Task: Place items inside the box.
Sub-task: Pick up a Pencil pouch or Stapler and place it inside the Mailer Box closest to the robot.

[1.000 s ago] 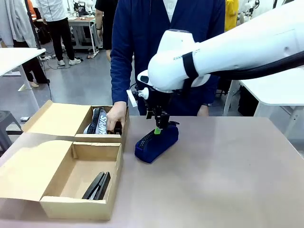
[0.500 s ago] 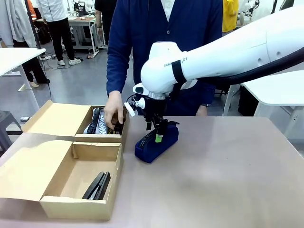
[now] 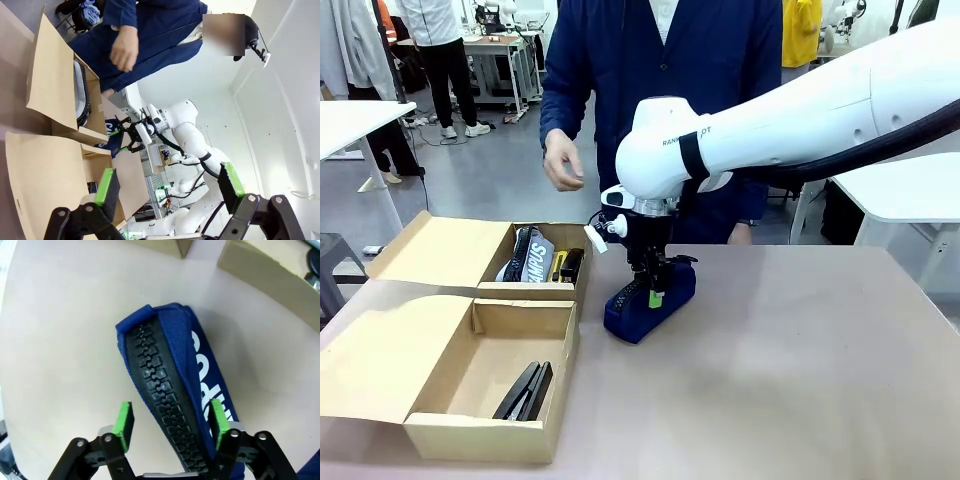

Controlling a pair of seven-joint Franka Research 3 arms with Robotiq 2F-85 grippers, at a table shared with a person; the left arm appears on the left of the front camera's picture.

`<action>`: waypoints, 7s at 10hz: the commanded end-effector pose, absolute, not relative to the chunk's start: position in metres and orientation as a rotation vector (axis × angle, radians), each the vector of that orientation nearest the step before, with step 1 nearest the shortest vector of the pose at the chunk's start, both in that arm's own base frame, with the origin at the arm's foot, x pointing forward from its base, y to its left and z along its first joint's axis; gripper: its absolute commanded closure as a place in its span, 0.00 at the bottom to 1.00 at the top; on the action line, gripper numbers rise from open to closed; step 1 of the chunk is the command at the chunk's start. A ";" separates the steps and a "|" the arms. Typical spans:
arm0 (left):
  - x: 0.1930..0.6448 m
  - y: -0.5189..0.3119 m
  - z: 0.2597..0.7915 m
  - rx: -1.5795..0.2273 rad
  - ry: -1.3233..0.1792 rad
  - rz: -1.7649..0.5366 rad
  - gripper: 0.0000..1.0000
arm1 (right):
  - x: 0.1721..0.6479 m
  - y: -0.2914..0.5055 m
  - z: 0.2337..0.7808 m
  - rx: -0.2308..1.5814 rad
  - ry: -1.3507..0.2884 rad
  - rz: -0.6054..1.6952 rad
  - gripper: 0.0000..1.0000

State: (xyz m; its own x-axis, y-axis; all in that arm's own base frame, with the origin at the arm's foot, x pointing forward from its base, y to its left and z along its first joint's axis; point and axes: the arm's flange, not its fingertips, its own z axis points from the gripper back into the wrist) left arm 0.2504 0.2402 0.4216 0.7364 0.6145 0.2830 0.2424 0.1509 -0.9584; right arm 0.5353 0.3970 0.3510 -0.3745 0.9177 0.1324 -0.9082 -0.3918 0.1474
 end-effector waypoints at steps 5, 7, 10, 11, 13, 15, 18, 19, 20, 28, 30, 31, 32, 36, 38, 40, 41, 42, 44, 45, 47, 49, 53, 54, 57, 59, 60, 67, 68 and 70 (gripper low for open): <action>0.249 0.238 0.423 -1.438 -0.782 0.294 0.00 | 0.534 0.391 0.358 0.198 0.112 1.925 1.00; 0.249 0.238 0.423 -1.438 -0.782 0.294 0.00 | 0.531 0.390 0.361 0.188 0.107 1.922 1.00; 0.249 0.238 0.423 -1.438 -0.782 0.294 0.00 | 0.512 0.386 0.386 0.195 0.123 1.671 1.00; 0.249 0.238 0.423 -1.438 -0.782 0.294 0.00 | 0.492 0.376 0.410 0.234 0.123 1.541 1.00; 0.249 0.238 0.423 -1.438 -0.782 0.294 0.00 | 0.430 0.333 0.461 0.346 0.149 1.188 1.00; 0.249 0.238 0.423 -1.438 -0.782 0.294 0.00 | 0.371 0.314 0.471 0.290 0.090 0.885 1.00; 0.249 0.238 0.423 -1.438 -0.782 0.294 0.00 | 0.378 0.314 0.482 0.296 0.134 0.911 1.00; 0.249 0.238 0.423 -1.438 -0.782 0.294 0.00 | 0.378 0.314 0.482 0.296 0.134 0.911 1.00; 0.249 0.238 0.423 -1.438 -0.782 0.294 0.00 | 0.353 0.307 0.469 0.262 0.118 0.851 0.90; 0.249 0.238 0.423 -1.438 -0.782 0.294 0.00 | 0.303 0.466 0.522 0.278 0.088 0.190 0.90; 0.249 0.238 0.423 -1.438 -0.782 0.294 0.00 | 0.291 0.371 0.526 0.258 0.120 0.280 0.90; 0.249 0.238 0.423 -1.438 -0.782 0.294 0.00 | 0.289 0.363 0.526 0.239 0.124 0.264 0.90; 0.249 0.238 0.423 -1.438 -0.782 0.294 0.00 | 0.271 0.311 0.528 0.241 0.132 0.226 0.90; 0.249 0.238 0.423 -1.438 -0.782 0.294 0.00 | 0.221 0.207 0.499 0.226 0.167 -0.253 0.90; 0.249 0.238 0.423 -1.438 -0.782 0.294 0.00 | 0.209 0.192 0.483 0.246 0.147 -0.385 0.90; 0.249 0.238 0.423 -1.438 -0.782 0.294 0.00 | 0.219 0.183 0.481 0.204 0.165 -0.300 0.90; 0.249 0.238 0.423 -1.438 -0.782 0.294 0.00 | 0.219 0.183 0.481 0.204 0.165 -0.300 0.90; 0.249 0.238 0.423 -1.438 -0.782 0.294 0.00 | 0.219 0.183 0.481 0.204 0.165 -0.300 0.90; 0.249 0.238 0.423 -1.438 -0.782 0.294 0.00 | 0.230 0.197 0.484 0.205 0.112 -0.254 0.90; 0.249 0.238 0.423 -1.438 -0.782 0.294 0.00 | 0.247 0.221 0.489 0.214 0.059 -0.185 0.90; 0.249 0.238 0.423 -1.438 -0.782 0.294 0.00 | 0.289 0.279 0.494 0.191 0.007 -0.130 0.90; 0.249 0.238 0.423 -1.438 -0.782 0.294 0.00 | 0.316 0.315 0.488 0.222 0.006 -0.094 0.90; 0.249 0.238 0.423 -1.438 -0.782 0.294 0.00 | 0.277 0.260 0.487 0.136 0.020 -0.151 0.90; 0.249 0.238 0.423 -1.438 -0.782 0.294 0.00 | 0.261 0.249 0.484 0.118 0.006 -0.184 0.90; 0.249 0.238 0.423 -1.438 -0.782 0.294 0.00 | 0.277 0.297 0.491 0.290 -0.096 -0.171 0.90; 0.249 0.238 0.423 -1.438 -0.782 0.294 0.00 | 0.301 0.377 0.520 0.430 -0.160 -0.165 0.90; 0.249 0.238 0.423 -1.438 -0.782 0.294 0.00 | 0.312 0.418 0.527 0.461 -0.123 -0.147 0.90; 0.249 0.238 0.423 -1.438 -0.782 0.294 0.00 | 0.314 0.515 0.479 0.416 0.016 -0.054 0.90; 0.249 0.238 0.423 -1.438 -0.782 0.294 0.00 | 0.313 0.525 0.476 0.402 -0.033 -0.077 0.90; 0.249 0.238 0.423 -1.438 -0.782 0.294 0.00 | 0.328 0.551 0.471 0.411 -0.079 -0.109 0.90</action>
